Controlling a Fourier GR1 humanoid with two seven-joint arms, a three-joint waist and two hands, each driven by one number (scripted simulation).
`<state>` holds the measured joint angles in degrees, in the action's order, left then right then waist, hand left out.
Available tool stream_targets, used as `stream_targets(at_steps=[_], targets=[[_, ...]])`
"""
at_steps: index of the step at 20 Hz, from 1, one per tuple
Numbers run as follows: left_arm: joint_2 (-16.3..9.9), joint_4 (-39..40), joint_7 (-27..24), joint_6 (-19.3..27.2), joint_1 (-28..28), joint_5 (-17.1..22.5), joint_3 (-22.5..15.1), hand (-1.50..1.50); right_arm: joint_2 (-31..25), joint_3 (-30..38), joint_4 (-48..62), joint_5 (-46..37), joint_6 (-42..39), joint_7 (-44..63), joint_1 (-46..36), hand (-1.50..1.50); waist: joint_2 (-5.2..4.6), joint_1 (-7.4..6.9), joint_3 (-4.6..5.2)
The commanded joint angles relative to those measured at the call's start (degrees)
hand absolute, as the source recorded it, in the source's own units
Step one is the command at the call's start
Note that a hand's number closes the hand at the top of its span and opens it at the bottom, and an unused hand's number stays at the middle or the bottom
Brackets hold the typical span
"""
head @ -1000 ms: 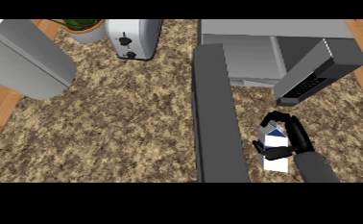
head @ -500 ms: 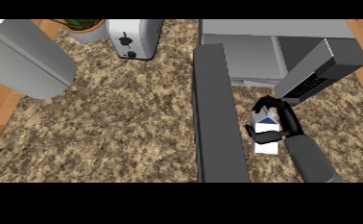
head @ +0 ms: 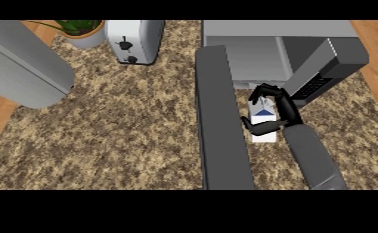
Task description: Pick up the milk, place it into the microwave and close the microwave
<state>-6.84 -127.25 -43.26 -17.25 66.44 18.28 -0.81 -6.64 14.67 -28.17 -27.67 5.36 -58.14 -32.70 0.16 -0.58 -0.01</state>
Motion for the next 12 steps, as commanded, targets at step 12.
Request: stream_targets(at_steps=[12], targets=[[-0.06, 4.41, 3.6, -0.73, -6.73, 2.47, 5.91, -1.5, -0.37, 0.45, 2.37, 0.12, 2.76, 18.49, -17.41, 1.5, -0.7, -1.33, -0.03]])
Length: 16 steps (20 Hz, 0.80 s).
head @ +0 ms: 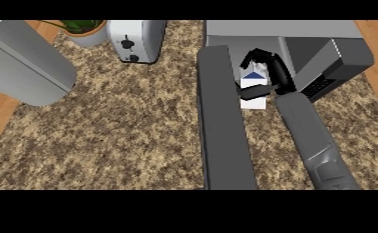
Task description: Pick up the milk, place it into the microwave and close the microwave
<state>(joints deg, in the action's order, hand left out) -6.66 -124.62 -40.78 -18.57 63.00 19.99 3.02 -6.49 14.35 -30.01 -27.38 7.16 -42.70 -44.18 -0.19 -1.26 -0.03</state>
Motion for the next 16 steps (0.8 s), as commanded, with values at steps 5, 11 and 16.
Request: stream_targets(at_steps=[5, 11, 16], targets=[[-1.04, 2.54, 2.12, -1.34, -4.19, 0.34, 0.94, -1.5, -1.55, 1.52, 11.27, -2.94, 9.96, 4.02, -9.43, 1.5, -1.07, -2.19, -0.08], [-1.67, 4.8, 3.38, -0.85, -8.84, 0.52, 1.61, -1.5, -3.22, 4.25, 16.09, -2.68, 17.36, 9.4, -13.33, 1.5, -2.01, -3.63, -0.12], [-3.82, 7.62, 5.15, -1.2, -12.76, 2.21, 3.73, -1.5, -4.27, 8.03, 16.95, 0.05, 22.16, 9.66, -14.36, -1.5, -2.65, -4.28, -0.16]])
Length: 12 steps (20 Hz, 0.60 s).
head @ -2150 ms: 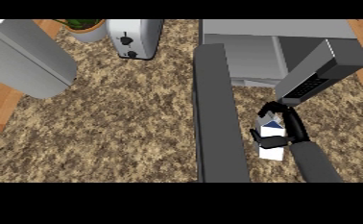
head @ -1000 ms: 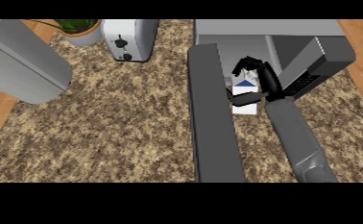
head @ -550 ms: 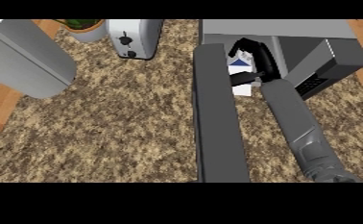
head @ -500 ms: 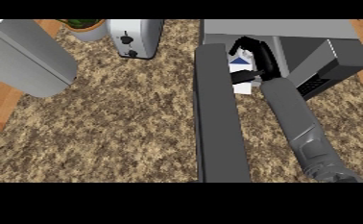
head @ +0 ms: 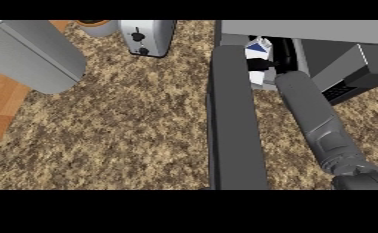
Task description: Pick up the milk, place it into the microwave and close the microwave
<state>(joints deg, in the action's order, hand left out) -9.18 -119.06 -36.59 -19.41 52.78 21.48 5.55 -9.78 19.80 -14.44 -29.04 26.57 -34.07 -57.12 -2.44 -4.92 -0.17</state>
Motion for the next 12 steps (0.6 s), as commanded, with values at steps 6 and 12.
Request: stream_targets(at_steps=[6, 12], targets=[[-1.56, 1.3, 2.53, 0.84, -4.38, -0.68, 0.98, -1.5, -2.27, 0.14, 3.69, -2.21, 9.25, -1.34, -1.04, -1.5, -0.71, -1.71, -0.05], [-2.04, 1.12, 2.68, 0.11, -6.15, -2.8, -0.55, -1.5, -1.75, 1.08, 6.15, -1.05, 3.48, -1.64, -2.51, -1.5, -0.87, -2.45, -0.17]])
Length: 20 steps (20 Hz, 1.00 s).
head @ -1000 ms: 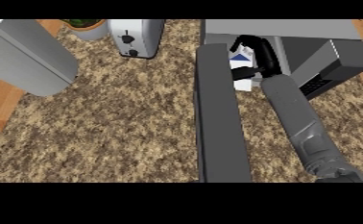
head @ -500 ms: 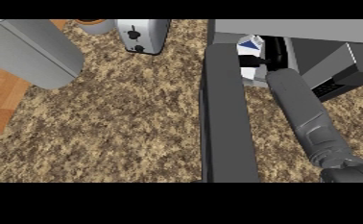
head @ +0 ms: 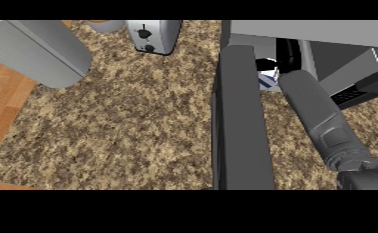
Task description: Pick up the milk, place it into the microwave and close the microwave
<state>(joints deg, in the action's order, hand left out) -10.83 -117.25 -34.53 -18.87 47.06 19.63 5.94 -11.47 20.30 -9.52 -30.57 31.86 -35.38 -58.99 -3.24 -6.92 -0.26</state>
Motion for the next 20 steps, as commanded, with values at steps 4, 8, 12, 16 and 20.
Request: stream_targets(at_steps=[4, 8, 12, 16, 20], targets=[[-0.76, 1.88, 0.44, -0.74, -3.76, -1.71, -1.11, -1.5, 1.35, 1.59, 1.32, 1.59, -3.13, -3.9, 0.88, -1.5, 0.14, 0.55, -0.04], [-0.19, -0.89, 1.37, -1.09, -2.25, -1.9, -2.8, -1.5, 1.02, 2.62, 2.19, 2.93, -9.5, -5.18, 0.21, -1.5, 0.55, 0.62, -0.06], [0.21, -0.86, 1.43, -2.11, -1.55, -2.59, -4.51, -1.5, -0.25, 4.21, 1.72, 4.72, -13.78, -8.3, 0.99, -1.5, 1.05, 1.5, 0.0], [2.86, -0.89, 2.82, -0.11, -2.18, -7.28, -9.23, -1.5, 1.31, 5.0, 1.71, 6.13, -18.48, -12.54, 3.51, -1.5, 1.8, 3.37, 0.07], [2.7, -2.26, 5.38, 0.7, -4.18, -8.94, -10.36, -1.5, 0.98, 6.04, 1.22, 7.79, -22.92, -15.18, 5.47, -1.5, 2.21, 4.65, 0.12]])
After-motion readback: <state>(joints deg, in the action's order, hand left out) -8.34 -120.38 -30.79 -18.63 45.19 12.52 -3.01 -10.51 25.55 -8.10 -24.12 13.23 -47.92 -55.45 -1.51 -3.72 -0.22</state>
